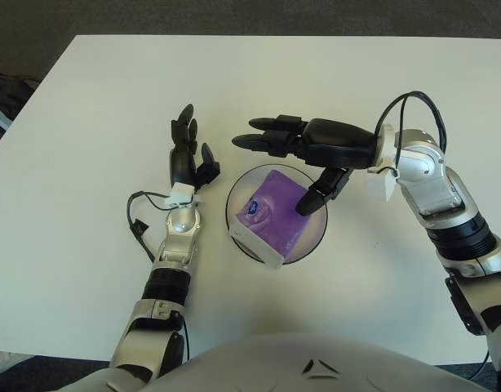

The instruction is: Put the tissue paper into the plate.

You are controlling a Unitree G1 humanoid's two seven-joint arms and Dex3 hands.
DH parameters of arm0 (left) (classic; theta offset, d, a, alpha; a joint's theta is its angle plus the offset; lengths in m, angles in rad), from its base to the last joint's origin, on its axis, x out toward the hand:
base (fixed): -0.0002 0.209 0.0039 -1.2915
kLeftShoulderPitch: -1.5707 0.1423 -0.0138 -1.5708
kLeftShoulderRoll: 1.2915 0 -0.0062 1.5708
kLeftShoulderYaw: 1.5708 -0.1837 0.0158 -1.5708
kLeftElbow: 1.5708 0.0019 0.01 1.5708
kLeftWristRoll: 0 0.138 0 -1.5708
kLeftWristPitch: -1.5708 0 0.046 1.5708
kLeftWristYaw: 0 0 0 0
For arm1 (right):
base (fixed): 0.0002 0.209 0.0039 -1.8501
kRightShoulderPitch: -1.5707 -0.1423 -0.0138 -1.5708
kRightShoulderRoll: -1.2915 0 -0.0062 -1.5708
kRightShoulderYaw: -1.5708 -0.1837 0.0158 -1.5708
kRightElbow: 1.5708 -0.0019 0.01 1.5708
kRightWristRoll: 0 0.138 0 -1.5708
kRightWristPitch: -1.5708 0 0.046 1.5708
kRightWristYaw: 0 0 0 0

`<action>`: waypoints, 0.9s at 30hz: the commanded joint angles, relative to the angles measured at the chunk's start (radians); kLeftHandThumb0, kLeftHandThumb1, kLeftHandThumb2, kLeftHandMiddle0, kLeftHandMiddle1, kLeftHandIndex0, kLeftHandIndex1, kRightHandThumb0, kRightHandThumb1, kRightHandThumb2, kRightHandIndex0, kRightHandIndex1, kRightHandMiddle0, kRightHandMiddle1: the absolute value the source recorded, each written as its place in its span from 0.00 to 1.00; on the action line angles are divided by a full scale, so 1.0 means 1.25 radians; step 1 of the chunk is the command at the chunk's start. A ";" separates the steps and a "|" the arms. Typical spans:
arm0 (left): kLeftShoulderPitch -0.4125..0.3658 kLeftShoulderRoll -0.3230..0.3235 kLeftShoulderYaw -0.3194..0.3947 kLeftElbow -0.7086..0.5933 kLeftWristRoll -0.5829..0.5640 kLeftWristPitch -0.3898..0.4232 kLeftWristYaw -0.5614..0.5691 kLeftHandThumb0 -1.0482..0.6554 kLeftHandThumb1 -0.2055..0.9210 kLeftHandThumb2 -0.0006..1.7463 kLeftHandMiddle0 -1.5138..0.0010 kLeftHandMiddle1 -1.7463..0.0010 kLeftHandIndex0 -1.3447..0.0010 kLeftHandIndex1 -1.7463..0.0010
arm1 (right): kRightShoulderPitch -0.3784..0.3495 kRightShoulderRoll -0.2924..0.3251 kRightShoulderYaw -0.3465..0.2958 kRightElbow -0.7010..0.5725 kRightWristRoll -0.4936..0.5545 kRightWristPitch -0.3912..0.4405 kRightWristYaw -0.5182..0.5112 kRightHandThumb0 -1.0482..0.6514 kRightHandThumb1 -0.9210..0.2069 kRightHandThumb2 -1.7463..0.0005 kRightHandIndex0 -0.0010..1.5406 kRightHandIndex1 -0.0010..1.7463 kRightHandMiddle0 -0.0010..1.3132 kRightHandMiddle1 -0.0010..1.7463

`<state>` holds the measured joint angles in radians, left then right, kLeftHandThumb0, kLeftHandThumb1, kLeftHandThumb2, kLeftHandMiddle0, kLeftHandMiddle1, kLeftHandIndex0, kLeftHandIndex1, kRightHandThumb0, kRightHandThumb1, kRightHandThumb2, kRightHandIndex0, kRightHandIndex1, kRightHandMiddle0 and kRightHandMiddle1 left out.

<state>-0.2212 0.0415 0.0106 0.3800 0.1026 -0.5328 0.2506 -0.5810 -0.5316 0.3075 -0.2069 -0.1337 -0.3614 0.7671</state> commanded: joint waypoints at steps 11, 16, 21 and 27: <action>0.135 0.002 -0.005 0.132 0.009 -0.005 -0.022 0.20 1.00 0.45 0.76 0.98 1.00 0.58 | 0.025 0.065 -0.145 0.032 -0.008 0.181 -0.190 0.00 0.00 0.74 0.00 0.00 0.00 0.00; 0.136 0.007 -0.004 0.137 0.015 -0.007 -0.015 0.18 1.00 0.46 0.75 0.98 1.00 0.58 | 0.103 0.120 -0.146 0.098 -0.051 0.102 -0.318 0.00 0.00 0.75 0.00 0.00 0.00 0.00; 0.161 -0.006 -0.012 0.072 0.011 0.023 -0.020 0.19 1.00 0.45 0.74 0.98 1.00 0.58 | 0.118 0.213 -0.169 0.213 -0.033 0.070 -0.448 0.00 0.00 0.69 0.00 0.00 0.00 0.00; 0.176 -0.011 -0.011 0.040 -0.003 0.055 -0.033 0.20 1.00 0.45 0.75 0.98 1.00 0.58 | 0.131 0.268 -0.187 0.253 -0.048 0.042 -0.551 0.00 0.00 0.63 0.00 0.00 0.00 0.00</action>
<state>-0.1994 0.0418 0.0058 0.3484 0.0842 -0.5047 0.2207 -0.4426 -0.2514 0.1066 0.0578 -0.1785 -0.2519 0.1851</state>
